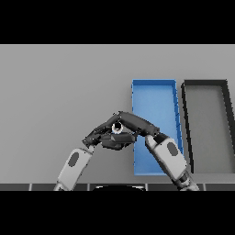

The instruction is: Pick up the blue pipe and place it into the blue bin.

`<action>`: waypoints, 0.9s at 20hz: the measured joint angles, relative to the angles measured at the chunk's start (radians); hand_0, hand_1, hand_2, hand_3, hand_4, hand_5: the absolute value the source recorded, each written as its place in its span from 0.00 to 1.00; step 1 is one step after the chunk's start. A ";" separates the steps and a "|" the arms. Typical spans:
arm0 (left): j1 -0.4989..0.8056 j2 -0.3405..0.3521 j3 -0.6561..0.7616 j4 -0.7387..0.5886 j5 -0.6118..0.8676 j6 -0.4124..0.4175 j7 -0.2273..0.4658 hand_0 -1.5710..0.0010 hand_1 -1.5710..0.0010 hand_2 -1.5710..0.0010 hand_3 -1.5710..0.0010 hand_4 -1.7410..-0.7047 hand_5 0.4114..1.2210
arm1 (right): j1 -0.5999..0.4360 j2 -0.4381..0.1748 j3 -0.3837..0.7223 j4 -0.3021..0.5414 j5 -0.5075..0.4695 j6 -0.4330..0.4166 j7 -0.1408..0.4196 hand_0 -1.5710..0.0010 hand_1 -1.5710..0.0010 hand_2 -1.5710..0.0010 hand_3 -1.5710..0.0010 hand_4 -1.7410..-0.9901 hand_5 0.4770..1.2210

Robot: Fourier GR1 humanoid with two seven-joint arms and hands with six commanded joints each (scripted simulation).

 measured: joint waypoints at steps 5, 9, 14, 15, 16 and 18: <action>-0.008 -0.003 -0.007 0.032 -0.027 0.020 -0.010 0.99 0.99 0.99 0.99 0.80 0.08 | -0.037 0.045 -0.068 -0.005 -0.111 -0.005 0.096 0.00 0.00 0.00 0.00 0.00 1.00; -0.009 0.009 -0.007 0.027 -0.026 0.013 0.009 0.99 0.99 1.00 1.00 0.80 0.05 | -0.173 0.038 -0.163 -0.006 -0.289 -0.095 0.205 0.00 0.00 0.00 0.00 0.00 1.00; 0.005 0.014 -0.010 0.010 -0.014 -0.001 0.034 1.00 1.00 1.00 1.00 0.81 0.03 | -0.411 -0.065 -0.296 0.089 -0.427 -0.166 0.147 0.00 0.00 0.00 0.00 0.00 1.00; 0.000 0.018 -0.003 0.013 -0.010 -0.003 0.044 1.00 1.00 1.00 1.00 0.81 0.03 | -0.440 -0.092 -0.337 0.110 -0.410 -0.196 0.120 0.00 0.00 0.00 0.00 0.00 1.00; -0.009 0.015 -0.002 0.021 -0.014 0.000 0.050 1.00 1.00 1.00 1.00 0.81 0.02 | -0.472 -0.113 -0.357 0.137 -0.378 -0.220 0.118 0.00 0.00 0.00 0.00 0.00 1.00; -0.002 0.019 -0.007 0.011 -0.020 0.001 0.048 1.00 1.00 1.00 1.00 0.82 0.02 | -0.524 -0.159 -0.407 0.209 -0.339 -0.242 0.118 0.00 0.00 0.00 0.00 0.00 1.00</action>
